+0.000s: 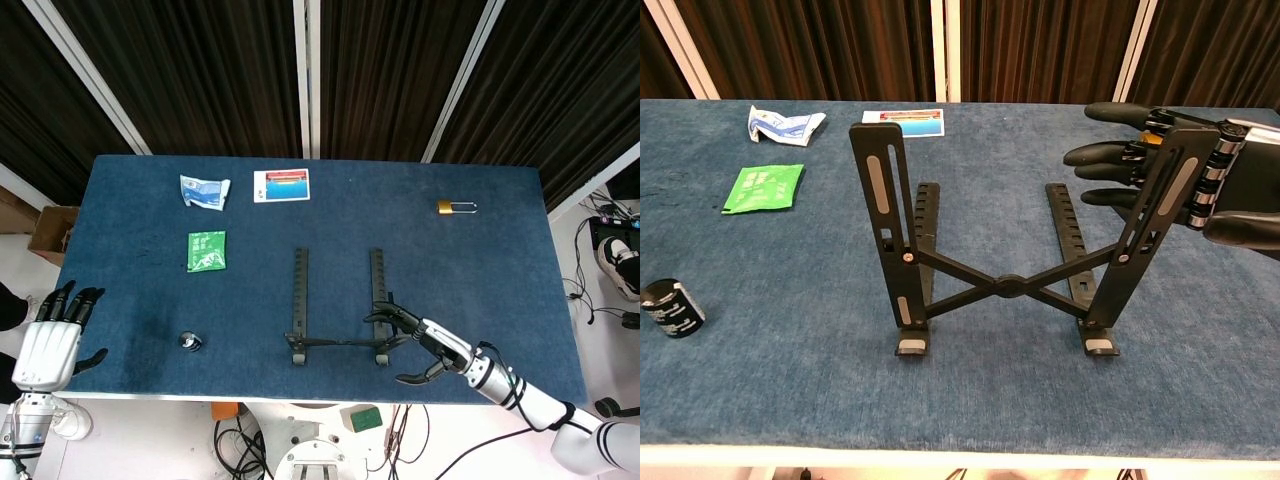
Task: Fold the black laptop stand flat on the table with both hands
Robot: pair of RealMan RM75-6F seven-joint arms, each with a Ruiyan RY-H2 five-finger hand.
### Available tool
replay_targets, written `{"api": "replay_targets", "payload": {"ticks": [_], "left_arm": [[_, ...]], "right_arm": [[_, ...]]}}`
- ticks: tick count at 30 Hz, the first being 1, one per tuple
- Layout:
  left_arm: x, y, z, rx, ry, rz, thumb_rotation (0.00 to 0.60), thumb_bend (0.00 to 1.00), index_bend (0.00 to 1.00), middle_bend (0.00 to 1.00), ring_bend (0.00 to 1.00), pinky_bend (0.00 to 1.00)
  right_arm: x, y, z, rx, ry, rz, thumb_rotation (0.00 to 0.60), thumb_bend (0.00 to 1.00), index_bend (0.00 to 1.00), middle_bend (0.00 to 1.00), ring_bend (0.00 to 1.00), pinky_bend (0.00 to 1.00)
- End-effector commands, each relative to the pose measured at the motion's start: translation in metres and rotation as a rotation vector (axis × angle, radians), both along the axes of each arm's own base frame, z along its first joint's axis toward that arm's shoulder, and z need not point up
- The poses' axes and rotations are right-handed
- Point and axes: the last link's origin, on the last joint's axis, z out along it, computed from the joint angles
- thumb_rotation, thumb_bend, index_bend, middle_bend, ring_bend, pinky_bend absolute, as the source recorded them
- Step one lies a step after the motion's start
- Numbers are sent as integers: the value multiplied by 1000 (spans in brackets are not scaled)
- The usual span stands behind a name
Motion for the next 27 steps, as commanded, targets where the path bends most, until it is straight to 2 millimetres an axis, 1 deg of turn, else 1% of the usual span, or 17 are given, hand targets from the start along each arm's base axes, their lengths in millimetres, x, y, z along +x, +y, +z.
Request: {"api": "replay_targets", "payload": {"ticks": [1, 4, 7, 13, 17, 23, 27], "left_arm": [[0, 0, 0, -2, -2, 3, 600, 24, 145, 158, 51, 136], [0, 1, -1, -4, -10, 4, 600, 24, 145, 158, 52, 137], [0, 0, -2, -7, -12, 4, 600, 24, 146, 158, 51, 137], [0, 1, -3, -13, -12, 6, 600, 23, 146, 158, 51, 137], [2, 2, -4, -15, -16, -1, 600, 24, 146, 158, 51, 136], [3, 5, -7, -38, -31, -7, 600, 23, 146, 158, 51, 136], [8, 12, -12, -70, -62, -32, 600, 24, 146, 158, 51, 136]], "right_arm": [[-1, -6, 1, -9, -5, -10, 600, 100, 0, 146, 0, 0], [0, -8, -5, 11, 4, -18, 600, 98, 0, 146, 0, 0], [0, -4, -13, 60, 3, -25, 600, 98, 0, 146, 0, 0], [-9, 1, -32, 159, -22, -105, 600, 99, 0, 147, 0, 0], [-14, 3, -40, 217, -60, -160, 600, 118, 0, 147, 0, 0], [-23, 6, -45, 276, -80, -217, 600, 135, 0, 148, 0, 0], [-25, 7, -47, 286, -85, -227, 600, 145, 0, 148, 0, 0]]}}
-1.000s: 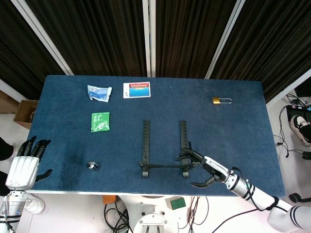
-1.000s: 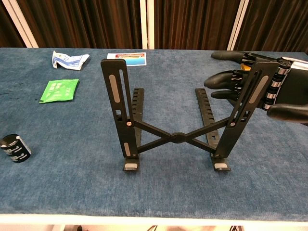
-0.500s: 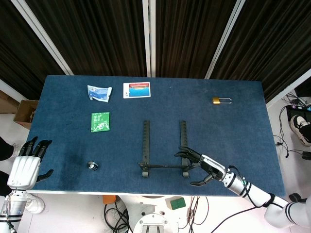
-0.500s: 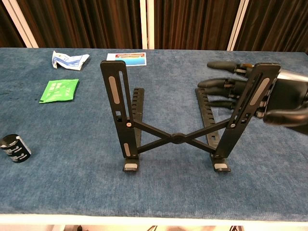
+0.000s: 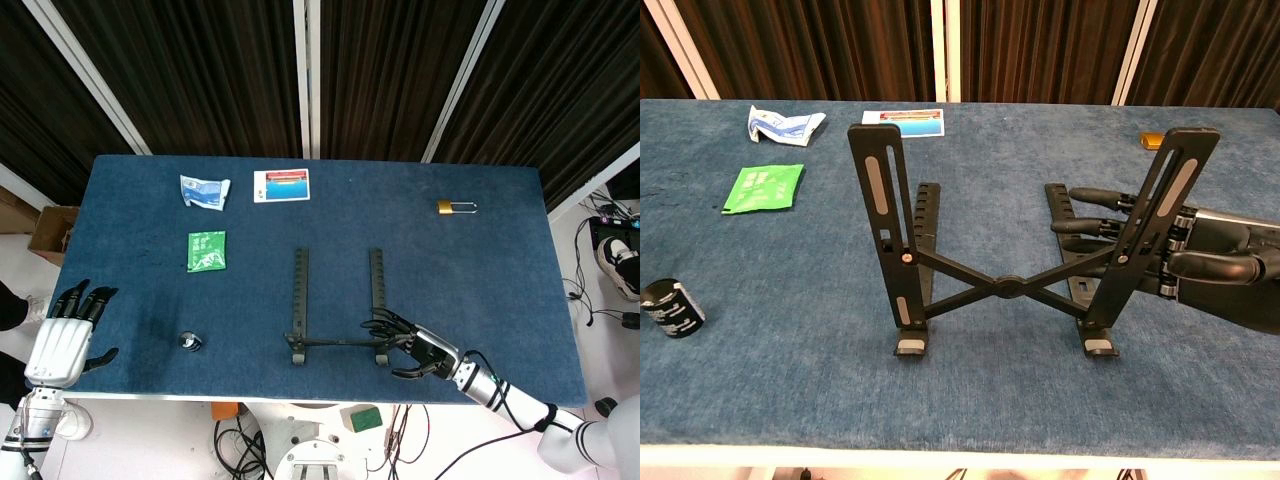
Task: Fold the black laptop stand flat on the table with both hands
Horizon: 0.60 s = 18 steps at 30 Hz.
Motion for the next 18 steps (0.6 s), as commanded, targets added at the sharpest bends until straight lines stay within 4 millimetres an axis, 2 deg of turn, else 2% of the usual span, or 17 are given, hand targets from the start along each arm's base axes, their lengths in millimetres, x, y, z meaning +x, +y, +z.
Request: {"api": "replay_targets", "payload": {"ticks": [1, 12, 18], "left_arm": [[5, 6, -4, -26, -27, -22, 600, 24, 146, 158, 51, 136], [38, 38, -32, -155, -112, -158, 600, 23, 146, 158, 51, 139], [48, 44, -38, -170, -111, -194, 600, 24, 146, 158, 51, 139]], "right_arm": [[-1, 1, -1, 5, 0, -4, 600, 148, 0, 148, 0, 0], [-1, 2, -6, -153, 151, 96, 600, 151, 0, 147, 0, 0], [20, -14, -16, -290, 217, 129, 600, 151, 0, 146, 0, 0]]}}
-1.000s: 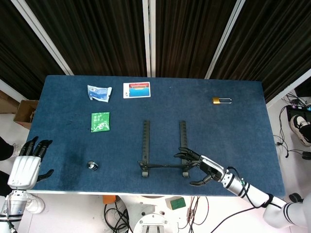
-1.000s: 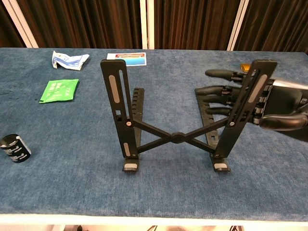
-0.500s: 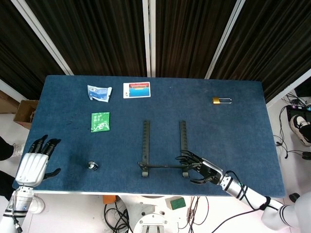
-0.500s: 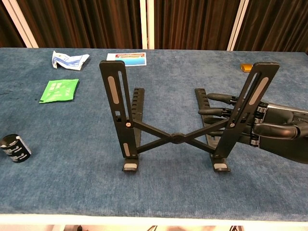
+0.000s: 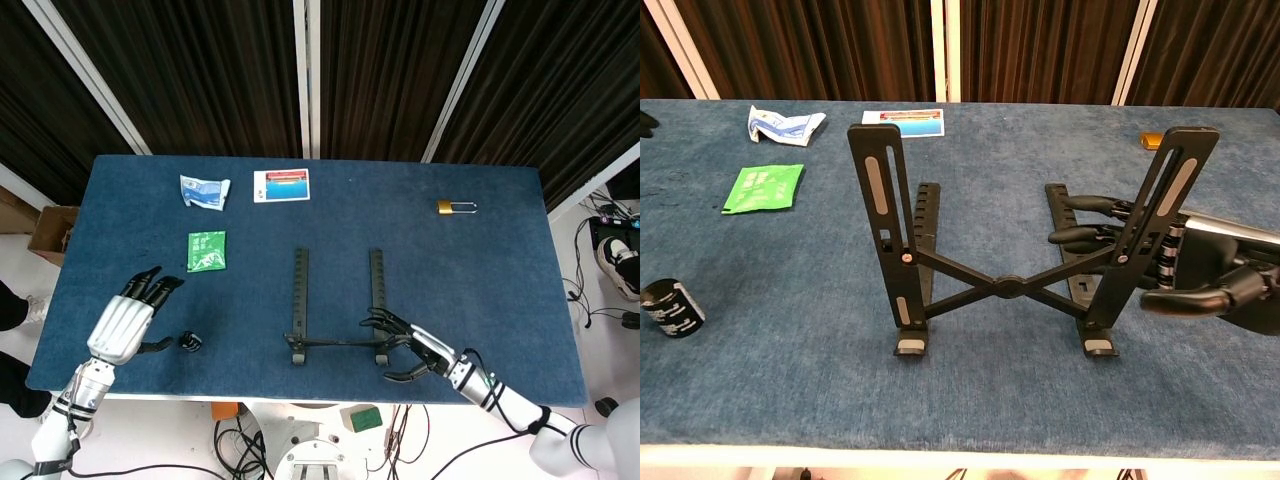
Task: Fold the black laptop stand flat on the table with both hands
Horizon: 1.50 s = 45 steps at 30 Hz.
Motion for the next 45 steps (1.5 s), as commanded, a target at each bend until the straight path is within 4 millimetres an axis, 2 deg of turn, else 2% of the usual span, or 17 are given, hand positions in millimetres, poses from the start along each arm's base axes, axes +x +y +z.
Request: {"api": "replay_targets", "payload": {"ticks": [1, 8, 15, 21, 25, 28, 31, 33, 37, 40, 45], "left_arm": [[2, 1, -1, 0, 4, -7, 600, 24, 146, 158, 51, 139], [0, 0, 2, 19, 12, 1, 600, 23, 146, 158, 52, 138], [-3, -1, 5, 31, 21, 5, 600, 24, 146, 158, 51, 139], [-3, 8, 8, 30, 41, -5, 600, 24, 146, 158, 51, 139], [3, 23, 7, 9, 63, -28, 600, 24, 146, 158, 51, 139], [11, 38, 5, -7, 73, -43, 600, 24, 146, 158, 51, 139], [21, 56, -4, -31, 78, -64, 600, 24, 146, 158, 51, 139], [27, 69, -12, -52, 86, -78, 600, 24, 146, 158, 51, 139], [45, 97, -37, -103, 124, -119, 600, 24, 146, 158, 51, 139], [63, 120, -63, -142, 154, -157, 600, 24, 140, 153, 51, 139], [84, 144, -101, -171, 200, -201, 600, 24, 111, 114, 51, 139]], "right_arm": [[19, -15, -8, -96, 25, 2, 600, 150, 0, 146, 0, 0], [41, -58, -18, -224, 47, -88, 600, 148, 0, 143, 0, 0], [34, -86, -9, -302, 83, -202, 600, 139, 0, 34, 0, 0], [19, -81, 28, -493, 40, -243, 600, 140, 0, 0, 0, 0], [16, -69, 52, -710, 139, -133, 600, 144, 0, 0, 0, 0], [18, -59, 65, -717, 193, -82, 600, 143, 0, 0, 0, 0], [17, -52, 76, -758, 363, 49, 600, 144, 0, 2, 0, 0], [19, -49, 77, -786, 471, 144, 600, 144, 0, 33, 0, 0], [26, -41, 75, -841, 693, 373, 600, 143, 34, 168, 12, 31], [31, -34, 68, -857, 837, 519, 600, 143, 150, 290, 99, 143], [29, -32, 57, -895, 1004, 632, 600, 138, 375, 496, 299, 400]]}}
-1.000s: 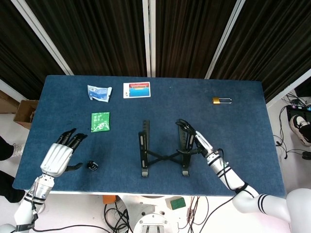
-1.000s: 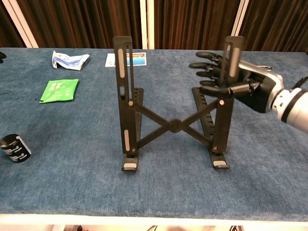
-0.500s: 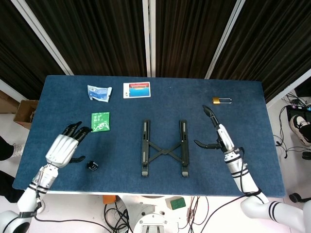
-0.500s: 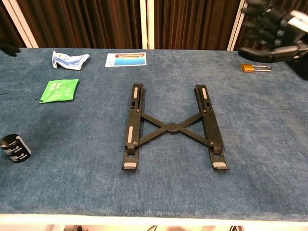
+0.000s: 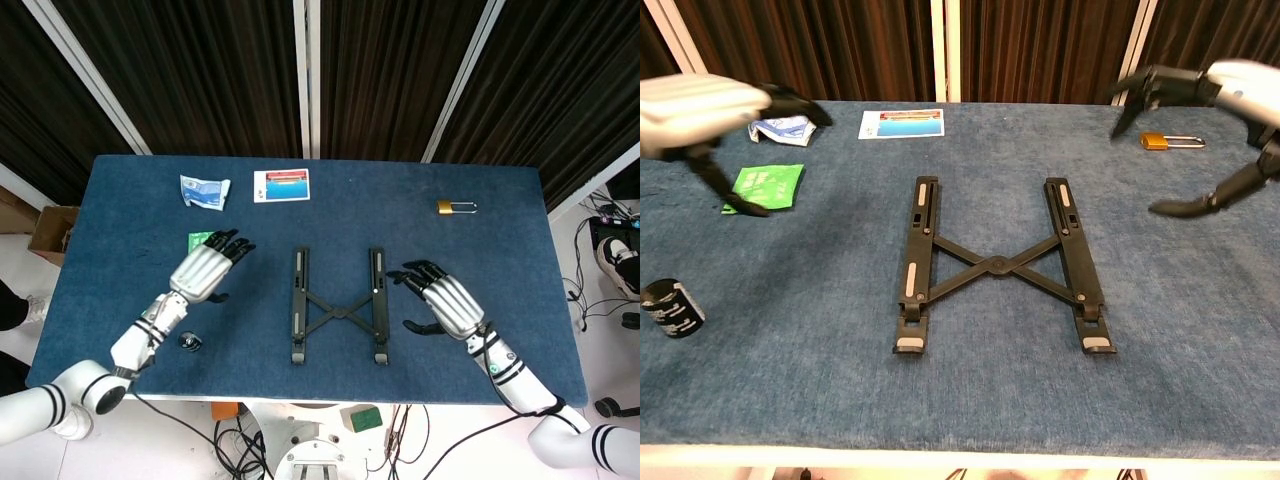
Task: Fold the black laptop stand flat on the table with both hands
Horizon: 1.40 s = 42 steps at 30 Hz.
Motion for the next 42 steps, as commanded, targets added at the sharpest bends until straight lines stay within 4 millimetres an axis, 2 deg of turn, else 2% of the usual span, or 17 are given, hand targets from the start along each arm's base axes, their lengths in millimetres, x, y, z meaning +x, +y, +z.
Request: {"api": "replay_targets", "payload": {"ticks": [1, 3, 7, 13, 16, 24, 34, 42], "left_arm": [[23, 24, -36, -29, 32, -30, 600, 24, 106, 108, 51, 138], [28, 30, -48, -31, 33, -33, 600, 23, 96, 97, 51, 137], [38, 43, -72, -33, 43, -33, 600, 24, 87, 88, 51, 136], [56, 55, -95, -50, 3, -17, 600, 23, 85, 88, 51, 136], [62, 59, -102, -55, -5, -13, 600, 23, 85, 88, 51, 136], [67, 65, -109, -53, -5, -15, 600, 24, 85, 88, 51, 136], [64, 66, -112, -63, -21, 8, 600, 23, 85, 88, 51, 136], [64, 63, -120, -85, -29, 15, 600, 24, 85, 88, 51, 136]], "right_arm": [[0, 8, -11, -31, 250, 90, 600, 133, 406, 528, 337, 449], [-1, 9, -16, -72, 308, 108, 600, 95, 482, 608, 427, 550], [-1, 10, -30, -140, 391, 134, 600, 25, 594, 714, 548, 687], [-6, 9, -48, -182, 432, 131, 600, 4, 673, 799, 670, 859], [-8, 5, -57, -187, 440, 130, 600, 3, 698, 833, 710, 910], [-10, -6, -80, -186, 444, 127, 600, 3, 722, 853, 728, 937], [2, -15, -107, -188, 410, 166, 600, 2, 726, 853, 729, 937], [14, -16, -123, -201, 352, 200, 600, 0, 731, 853, 731, 938]]}}
